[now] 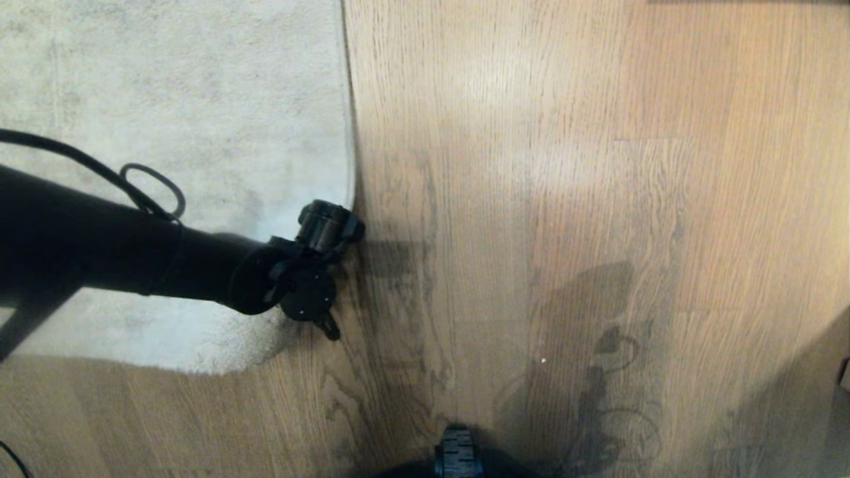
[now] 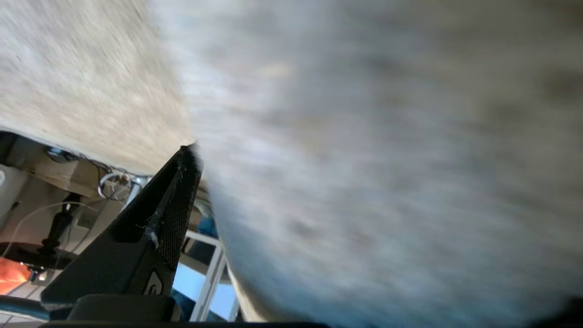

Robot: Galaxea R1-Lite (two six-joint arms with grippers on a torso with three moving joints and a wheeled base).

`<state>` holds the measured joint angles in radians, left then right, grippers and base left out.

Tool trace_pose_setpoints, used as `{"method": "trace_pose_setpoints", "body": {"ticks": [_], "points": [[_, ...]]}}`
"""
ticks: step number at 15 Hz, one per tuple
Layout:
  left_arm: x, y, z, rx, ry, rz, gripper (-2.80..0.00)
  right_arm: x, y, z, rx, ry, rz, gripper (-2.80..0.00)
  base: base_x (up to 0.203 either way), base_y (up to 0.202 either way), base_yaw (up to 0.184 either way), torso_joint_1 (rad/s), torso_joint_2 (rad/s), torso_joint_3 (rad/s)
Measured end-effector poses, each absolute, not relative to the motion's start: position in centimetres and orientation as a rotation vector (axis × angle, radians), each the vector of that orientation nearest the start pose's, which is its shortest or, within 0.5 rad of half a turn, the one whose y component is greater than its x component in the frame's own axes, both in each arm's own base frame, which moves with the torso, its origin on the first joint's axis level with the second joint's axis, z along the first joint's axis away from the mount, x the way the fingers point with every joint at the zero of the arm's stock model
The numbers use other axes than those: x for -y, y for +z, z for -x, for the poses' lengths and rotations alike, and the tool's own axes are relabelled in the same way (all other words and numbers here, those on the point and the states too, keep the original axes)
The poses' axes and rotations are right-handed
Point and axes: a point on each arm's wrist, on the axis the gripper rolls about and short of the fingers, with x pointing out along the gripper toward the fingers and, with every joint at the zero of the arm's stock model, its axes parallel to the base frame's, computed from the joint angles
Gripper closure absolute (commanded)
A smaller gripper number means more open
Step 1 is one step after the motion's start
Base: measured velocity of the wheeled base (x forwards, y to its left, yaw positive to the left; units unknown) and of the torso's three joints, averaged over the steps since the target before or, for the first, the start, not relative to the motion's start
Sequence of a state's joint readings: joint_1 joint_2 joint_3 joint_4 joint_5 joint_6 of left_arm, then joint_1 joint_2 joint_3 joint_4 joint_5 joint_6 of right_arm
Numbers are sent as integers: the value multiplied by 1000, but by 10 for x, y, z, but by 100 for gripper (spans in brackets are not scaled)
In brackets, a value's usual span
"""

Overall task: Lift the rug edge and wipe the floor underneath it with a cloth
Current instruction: Lift up the carpet

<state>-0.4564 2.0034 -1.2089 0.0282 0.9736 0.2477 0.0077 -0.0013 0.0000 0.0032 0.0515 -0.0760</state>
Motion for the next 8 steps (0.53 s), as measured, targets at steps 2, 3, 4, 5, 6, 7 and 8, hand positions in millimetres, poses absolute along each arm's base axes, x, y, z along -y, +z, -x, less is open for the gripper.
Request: {"method": "trace_pose_setpoints", "body": {"ticks": [2,3,4,5,6,7,8], "points": [[142,141,-348,-647,419,-785,-280,-1,75,23,0,59,75,0,0,0,0,0,0,0],[141,146,-353,-626,424,-789,-280,-1,75,23,0,59,76,0,0,0,0,0,0,0],[140,153,-358,-601,435,-784,-280,-1,75,23,0,59,76,0,0,0,0,0,0,0],[139,160,-363,-580,445,-776,-280,-1,75,23,0,59,76,0,0,0,0,0,0,0],[139,167,-367,-564,454,-770,-280,-1,75,23,1,59,76,0,0,0,0,0,0,0],[138,174,-372,-548,462,-763,-280,-1,75,23,0,59,76,0,0,0,0,0,0,0],[138,181,-376,-532,469,-756,-280,-1,75,23,0,59,76,0,0,0,0,0,0,0]]}}
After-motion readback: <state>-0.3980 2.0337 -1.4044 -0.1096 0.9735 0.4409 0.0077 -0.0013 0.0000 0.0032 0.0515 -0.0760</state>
